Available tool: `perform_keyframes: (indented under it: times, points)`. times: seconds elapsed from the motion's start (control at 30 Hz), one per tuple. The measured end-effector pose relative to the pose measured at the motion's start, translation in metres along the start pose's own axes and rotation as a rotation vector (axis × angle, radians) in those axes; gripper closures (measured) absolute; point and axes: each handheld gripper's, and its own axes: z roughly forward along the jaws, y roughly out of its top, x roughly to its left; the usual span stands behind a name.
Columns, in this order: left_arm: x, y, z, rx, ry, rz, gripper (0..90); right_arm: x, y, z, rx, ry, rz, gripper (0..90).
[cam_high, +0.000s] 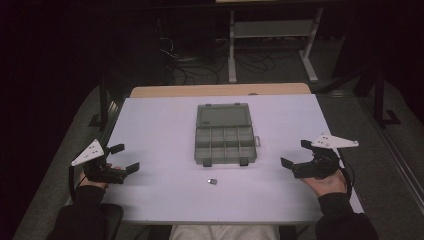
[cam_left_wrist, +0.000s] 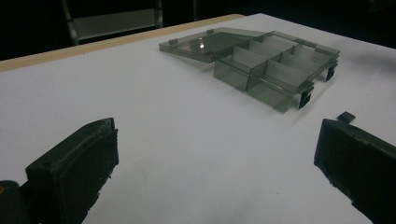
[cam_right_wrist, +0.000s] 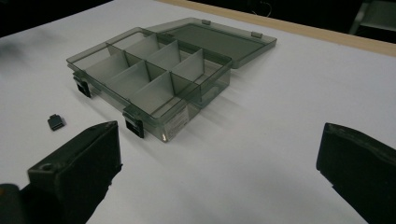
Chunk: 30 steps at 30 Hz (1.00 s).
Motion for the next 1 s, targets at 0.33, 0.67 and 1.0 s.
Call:
perform_keyframes:
  times: [0.33,0.67,1.0]
  points:
    - [-0.0004,0.0000,0.0001,0.001,-0.002,0.001,0.0,0.0026,0.0009,-0.0027,-0.015,0.013,0.000,0.0]
    - [-0.0022,0.0010,0.0002,-0.001,-0.012,0.021,0.0,0.0038,0.0022,-0.0036,-0.019,0.038,0.010,0.0]
    - [-0.0023,0.0006,0.0014,0.004,-0.012,0.015,0.0,0.0052,0.0081,-0.0039,0.007,0.046,0.006,0.0]
